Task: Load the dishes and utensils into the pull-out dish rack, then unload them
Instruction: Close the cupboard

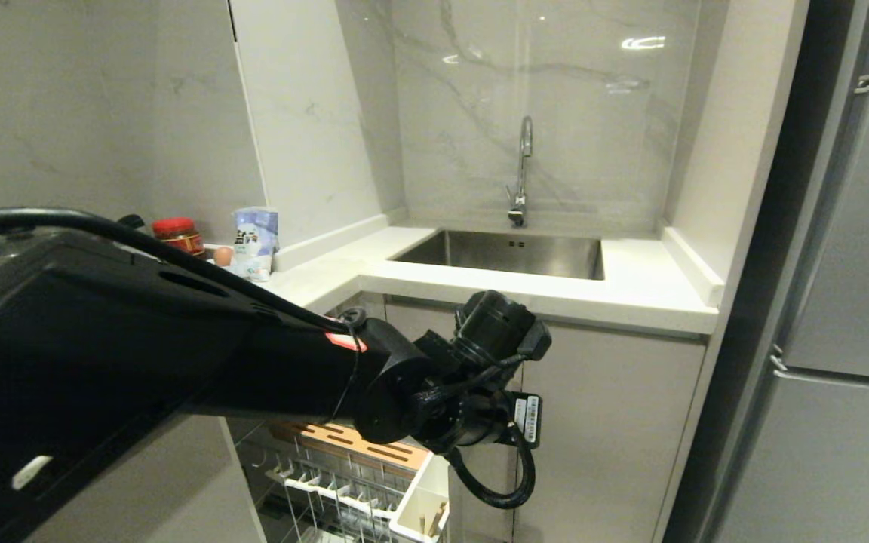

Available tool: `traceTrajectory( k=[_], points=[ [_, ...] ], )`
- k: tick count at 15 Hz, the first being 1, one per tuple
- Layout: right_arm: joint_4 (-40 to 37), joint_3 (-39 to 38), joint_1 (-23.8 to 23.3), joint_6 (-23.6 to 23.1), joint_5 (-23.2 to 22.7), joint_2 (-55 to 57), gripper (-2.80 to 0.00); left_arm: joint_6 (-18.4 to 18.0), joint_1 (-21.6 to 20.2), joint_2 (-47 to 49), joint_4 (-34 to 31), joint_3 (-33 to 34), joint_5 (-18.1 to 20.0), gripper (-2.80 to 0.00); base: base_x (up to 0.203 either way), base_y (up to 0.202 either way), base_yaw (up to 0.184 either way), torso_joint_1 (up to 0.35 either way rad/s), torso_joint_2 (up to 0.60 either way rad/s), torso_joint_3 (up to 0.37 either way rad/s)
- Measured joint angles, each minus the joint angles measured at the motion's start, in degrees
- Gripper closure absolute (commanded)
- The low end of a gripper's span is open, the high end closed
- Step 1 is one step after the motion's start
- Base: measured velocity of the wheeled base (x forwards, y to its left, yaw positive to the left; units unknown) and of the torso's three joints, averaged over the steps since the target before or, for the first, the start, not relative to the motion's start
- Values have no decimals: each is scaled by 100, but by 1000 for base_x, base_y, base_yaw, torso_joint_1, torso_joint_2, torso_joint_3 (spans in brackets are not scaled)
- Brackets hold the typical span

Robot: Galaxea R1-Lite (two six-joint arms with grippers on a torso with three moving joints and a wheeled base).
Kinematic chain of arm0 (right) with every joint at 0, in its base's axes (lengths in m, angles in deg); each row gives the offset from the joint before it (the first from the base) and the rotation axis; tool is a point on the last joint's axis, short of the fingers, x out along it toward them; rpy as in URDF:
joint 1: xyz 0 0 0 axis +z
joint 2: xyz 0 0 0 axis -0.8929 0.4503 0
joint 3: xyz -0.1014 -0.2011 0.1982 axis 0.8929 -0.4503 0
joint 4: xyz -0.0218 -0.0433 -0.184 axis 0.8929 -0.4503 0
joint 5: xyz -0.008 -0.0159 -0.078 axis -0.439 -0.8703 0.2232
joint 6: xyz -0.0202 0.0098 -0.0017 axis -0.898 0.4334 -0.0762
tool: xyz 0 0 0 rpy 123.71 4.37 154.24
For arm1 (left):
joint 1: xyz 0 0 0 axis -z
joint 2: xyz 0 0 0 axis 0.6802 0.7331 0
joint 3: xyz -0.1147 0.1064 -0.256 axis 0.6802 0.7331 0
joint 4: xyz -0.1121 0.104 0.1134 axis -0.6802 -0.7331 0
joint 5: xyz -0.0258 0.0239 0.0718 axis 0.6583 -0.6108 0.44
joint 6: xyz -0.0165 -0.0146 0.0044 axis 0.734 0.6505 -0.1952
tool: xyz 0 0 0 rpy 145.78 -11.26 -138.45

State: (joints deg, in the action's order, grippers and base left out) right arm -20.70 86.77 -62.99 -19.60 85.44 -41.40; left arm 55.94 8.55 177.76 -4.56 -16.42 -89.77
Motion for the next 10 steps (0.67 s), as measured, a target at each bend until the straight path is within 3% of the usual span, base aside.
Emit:
traceTrajectory(
  k=[3,10],
  points=[
    [2,0,0,0,0,0,0,-1,-35,236,16,-6,-41,0,0,0,0,0,0,0],
    [2,0,0,0,0,0,0,-53,-108,593,115,-41,-636,0,0,0,0,0,0,0]
  ],
)
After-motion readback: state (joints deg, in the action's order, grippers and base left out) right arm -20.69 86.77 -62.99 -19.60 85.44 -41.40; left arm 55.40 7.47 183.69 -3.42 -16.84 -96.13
